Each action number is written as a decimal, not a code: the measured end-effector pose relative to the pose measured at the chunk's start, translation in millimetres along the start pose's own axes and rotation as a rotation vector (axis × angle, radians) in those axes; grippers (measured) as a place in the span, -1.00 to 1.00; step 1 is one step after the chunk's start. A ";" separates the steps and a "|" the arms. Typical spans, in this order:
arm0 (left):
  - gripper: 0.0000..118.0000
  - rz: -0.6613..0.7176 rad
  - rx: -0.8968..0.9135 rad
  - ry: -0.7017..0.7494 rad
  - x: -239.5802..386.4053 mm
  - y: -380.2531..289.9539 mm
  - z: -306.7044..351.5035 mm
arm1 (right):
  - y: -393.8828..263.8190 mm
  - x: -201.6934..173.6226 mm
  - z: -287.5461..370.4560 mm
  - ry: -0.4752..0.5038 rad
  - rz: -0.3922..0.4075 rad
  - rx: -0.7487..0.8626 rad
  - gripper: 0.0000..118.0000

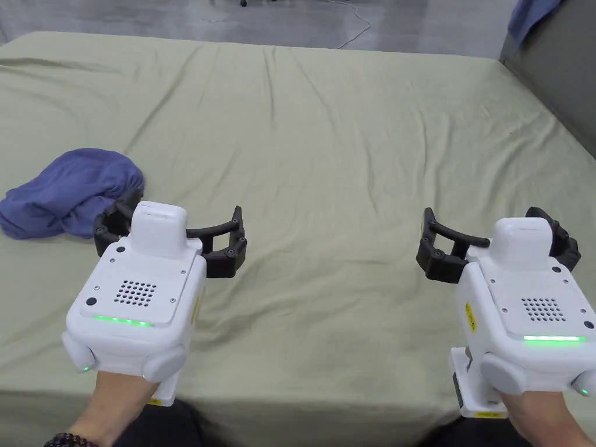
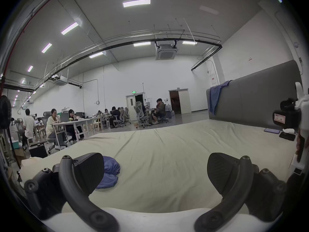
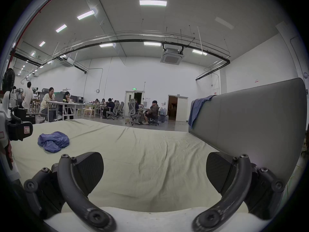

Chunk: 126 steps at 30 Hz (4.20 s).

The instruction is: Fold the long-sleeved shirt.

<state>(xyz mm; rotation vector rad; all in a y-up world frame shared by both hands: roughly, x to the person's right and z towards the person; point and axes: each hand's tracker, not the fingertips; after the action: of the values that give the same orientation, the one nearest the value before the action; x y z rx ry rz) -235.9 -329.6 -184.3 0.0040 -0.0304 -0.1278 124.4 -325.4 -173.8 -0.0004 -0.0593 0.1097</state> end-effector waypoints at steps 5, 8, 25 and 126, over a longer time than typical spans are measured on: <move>1.00 -0.017 -0.003 0.023 1.8 1.5 0.8 | 0.4 -0.1 0.0 0.001 -0.004 0.000 1.00; 1.00 -0.017 -0.003 0.026 1.5 1.3 -0.2 | 0.4 -0.1 -0.1 0.002 -0.003 0.002 1.00; 1.00 -0.010 0.012 0.002 1.4 1.4 1.6 | 0.6 -0.8 0.2 0.006 -0.003 -0.001 1.00; -0.79 0.309 -0.605 -0.484 110.7 74.0 -209.4 | 60.1 -49.1 -32.7 0.020 -0.165 -0.185 -1.00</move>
<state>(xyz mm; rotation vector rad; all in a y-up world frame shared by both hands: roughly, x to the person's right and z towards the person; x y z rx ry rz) -110.3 -269.9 -389.8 -0.6344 -0.4725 0.1773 71.1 -270.9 -209.6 -0.1811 -0.0487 -0.0614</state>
